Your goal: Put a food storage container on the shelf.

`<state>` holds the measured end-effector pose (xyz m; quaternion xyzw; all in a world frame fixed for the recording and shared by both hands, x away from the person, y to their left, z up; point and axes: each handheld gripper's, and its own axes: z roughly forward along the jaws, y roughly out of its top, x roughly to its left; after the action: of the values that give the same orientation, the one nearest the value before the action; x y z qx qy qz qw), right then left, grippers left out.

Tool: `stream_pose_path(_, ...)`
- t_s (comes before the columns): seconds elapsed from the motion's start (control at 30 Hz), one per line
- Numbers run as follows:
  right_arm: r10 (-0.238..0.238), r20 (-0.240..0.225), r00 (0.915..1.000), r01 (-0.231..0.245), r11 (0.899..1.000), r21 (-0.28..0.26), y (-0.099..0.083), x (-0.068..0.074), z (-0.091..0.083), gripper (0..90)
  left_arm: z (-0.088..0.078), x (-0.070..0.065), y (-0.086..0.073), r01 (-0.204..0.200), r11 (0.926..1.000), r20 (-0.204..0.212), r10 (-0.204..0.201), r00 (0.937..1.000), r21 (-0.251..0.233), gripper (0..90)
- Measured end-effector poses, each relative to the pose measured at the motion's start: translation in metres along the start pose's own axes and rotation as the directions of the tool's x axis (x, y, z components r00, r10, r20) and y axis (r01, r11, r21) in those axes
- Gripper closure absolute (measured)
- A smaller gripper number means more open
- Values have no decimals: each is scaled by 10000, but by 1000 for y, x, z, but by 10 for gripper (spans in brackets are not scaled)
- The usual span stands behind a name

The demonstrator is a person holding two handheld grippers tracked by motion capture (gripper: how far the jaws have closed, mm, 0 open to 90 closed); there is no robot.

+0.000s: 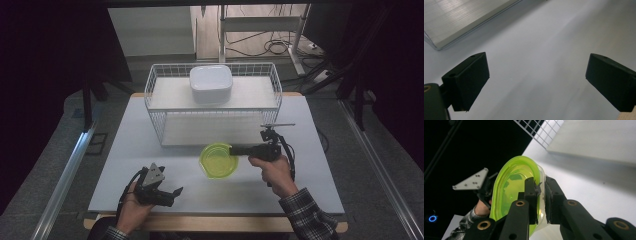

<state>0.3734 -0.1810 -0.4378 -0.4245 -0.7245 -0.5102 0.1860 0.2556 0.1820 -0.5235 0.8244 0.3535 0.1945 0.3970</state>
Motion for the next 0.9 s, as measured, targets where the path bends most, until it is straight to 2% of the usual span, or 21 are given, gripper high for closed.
stream_pose_path(0.37, -342, -102, 9994, 335, 9975, -626, 32, 22, -20, 814, 0, 0, 0, -9, 10000, -8, 9, 10000, 1, 46)
stream_pose_path(0.9, -596, -141, 9981, 575, 9914, -1176, 76, 50, -36, 814, 0, 1, 0, -43, 10000, 5, 43, 10000, -10, 46)
